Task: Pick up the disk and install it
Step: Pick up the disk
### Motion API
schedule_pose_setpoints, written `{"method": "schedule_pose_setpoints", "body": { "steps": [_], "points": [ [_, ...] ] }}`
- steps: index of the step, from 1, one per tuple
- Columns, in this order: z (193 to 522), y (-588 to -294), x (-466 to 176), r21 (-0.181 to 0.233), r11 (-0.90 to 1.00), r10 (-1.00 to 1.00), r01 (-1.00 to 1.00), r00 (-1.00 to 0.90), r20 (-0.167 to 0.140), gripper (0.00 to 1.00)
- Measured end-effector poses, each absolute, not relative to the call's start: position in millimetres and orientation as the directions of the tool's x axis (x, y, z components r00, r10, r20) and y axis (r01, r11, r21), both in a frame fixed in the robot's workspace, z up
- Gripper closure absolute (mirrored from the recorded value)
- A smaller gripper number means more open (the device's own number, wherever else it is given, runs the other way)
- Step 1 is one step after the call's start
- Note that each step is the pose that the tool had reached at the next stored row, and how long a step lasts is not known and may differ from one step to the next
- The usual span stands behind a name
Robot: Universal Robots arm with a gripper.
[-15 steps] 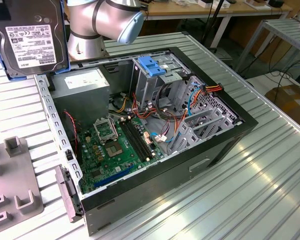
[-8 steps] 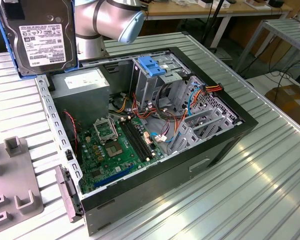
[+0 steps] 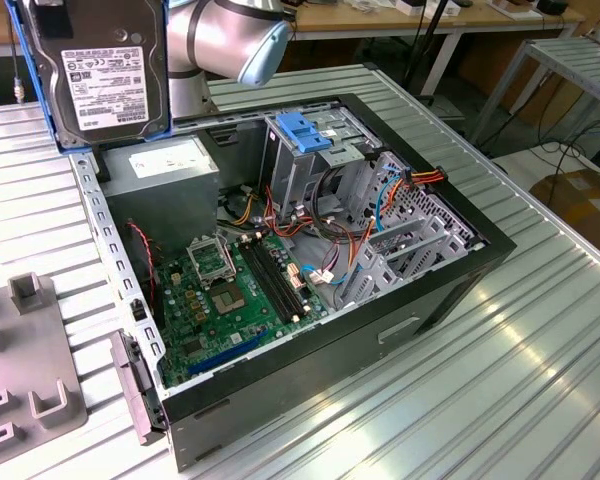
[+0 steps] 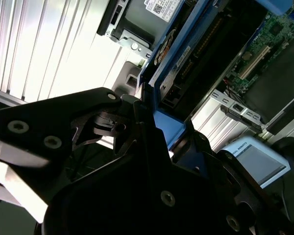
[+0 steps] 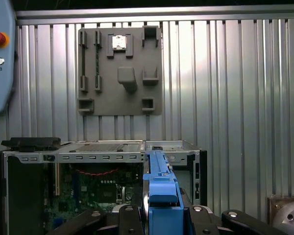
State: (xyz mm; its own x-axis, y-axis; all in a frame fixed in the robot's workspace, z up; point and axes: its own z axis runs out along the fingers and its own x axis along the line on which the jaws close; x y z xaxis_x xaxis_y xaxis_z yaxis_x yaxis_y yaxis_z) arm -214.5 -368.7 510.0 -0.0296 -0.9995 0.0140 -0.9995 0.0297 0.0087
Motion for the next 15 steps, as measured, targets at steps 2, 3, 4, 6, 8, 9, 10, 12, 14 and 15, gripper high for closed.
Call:
{"method": "schedule_pose_setpoints", "body": {
  "steps": [2,3,4,6,8,9,10,12,14,15],
  "points": [
    [510,-369,-211,0.009,0.030,-0.999,-1.000,-0.030,0.014,0.63],
    [510,-369,-209,0.009,0.030,-0.999,-1.000,-0.030,0.014,0.63],
    [510,-369,-206,0.009,0.030,-0.999,-1.000,-0.030,0.014,0.63],
    [510,-369,-202,0.009,0.030,-0.999,-1.000,-0.030,0.014,0.63],
    [510,-369,-197,0.009,0.031,-0.999,-0.999,-0.031,0.014,0.63],
    [510,-369,-193,0.009,0.031,-0.999,-0.999,-0.031,0.014,0.63],
    [510,-369,-189,0.009,0.031,-0.999,-0.999,-0.031,0.014,0.63],
    [510,-369,-183,0.009,0.031,-0.999,-0.999,-0.031,0.014,0.63],
    [510,-369,-177,0.009,0.032,-0.999,-0.999,-0.032,0.014,0.63],
    [510,-369,-175,0.009,0.033,-0.999,-0.999,-0.032,0.014,0.63]
  ]
}}
